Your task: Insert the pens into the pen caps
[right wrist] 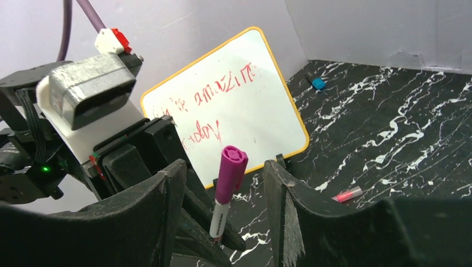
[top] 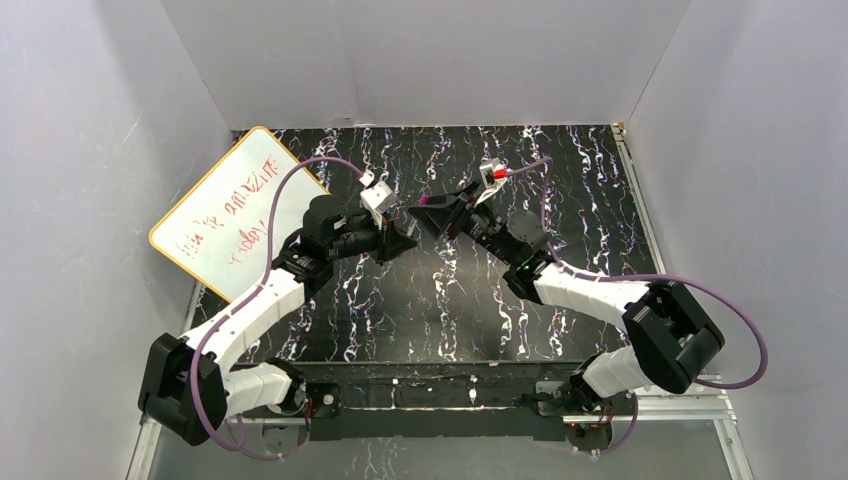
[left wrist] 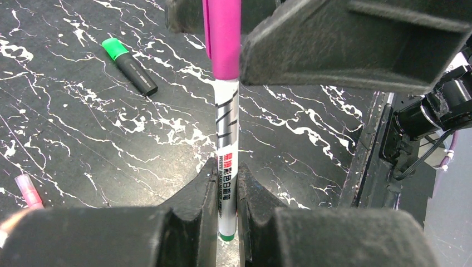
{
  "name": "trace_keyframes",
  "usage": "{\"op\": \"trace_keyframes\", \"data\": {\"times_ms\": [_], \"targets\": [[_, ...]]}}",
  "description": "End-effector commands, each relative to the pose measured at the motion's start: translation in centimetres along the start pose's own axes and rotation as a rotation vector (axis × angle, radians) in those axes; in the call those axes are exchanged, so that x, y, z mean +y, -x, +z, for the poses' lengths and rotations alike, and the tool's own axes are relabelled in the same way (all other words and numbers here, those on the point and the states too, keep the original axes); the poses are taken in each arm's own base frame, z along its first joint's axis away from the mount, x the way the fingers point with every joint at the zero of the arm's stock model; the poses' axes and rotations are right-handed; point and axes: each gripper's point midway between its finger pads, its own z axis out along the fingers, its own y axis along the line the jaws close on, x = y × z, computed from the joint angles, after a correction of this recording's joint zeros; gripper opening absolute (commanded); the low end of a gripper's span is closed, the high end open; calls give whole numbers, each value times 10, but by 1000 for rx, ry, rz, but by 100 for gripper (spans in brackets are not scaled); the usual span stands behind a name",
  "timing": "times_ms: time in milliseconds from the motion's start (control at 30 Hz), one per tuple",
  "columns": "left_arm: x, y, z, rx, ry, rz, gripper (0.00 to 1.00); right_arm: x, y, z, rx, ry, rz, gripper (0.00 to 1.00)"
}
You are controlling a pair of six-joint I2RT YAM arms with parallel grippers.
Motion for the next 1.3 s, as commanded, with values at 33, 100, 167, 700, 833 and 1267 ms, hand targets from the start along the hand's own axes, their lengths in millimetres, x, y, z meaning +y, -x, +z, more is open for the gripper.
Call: {"op": "trace_keyframes", "data": {"times_ms": [33, 100, 167, 700, 833, 1267], "targets": [[-3, 4, 0, 1, -23, 19, 1, 20, 43, 12, -132, 74, -59, 59], [-3, 4, 0, 3, -22, 20, 1, 20, 44, 13, -128, 75, -62, 56], [-3, 4, 0, 4, -21, 22, 1, 20, 42, 14, -124, 75, -62, 52], [2, 9, -3, -2, 12, 48, 1, 24, 24, 12, -54, 120, -39, 19], [4, 21, -2, -15, 20, 65, 0, 27, 15, 11, -21, 147, -22, 17], [9, 72, -6, -99, 70, 171, 0, 21, -13, 4, 56, 154, 31, 16]]}}
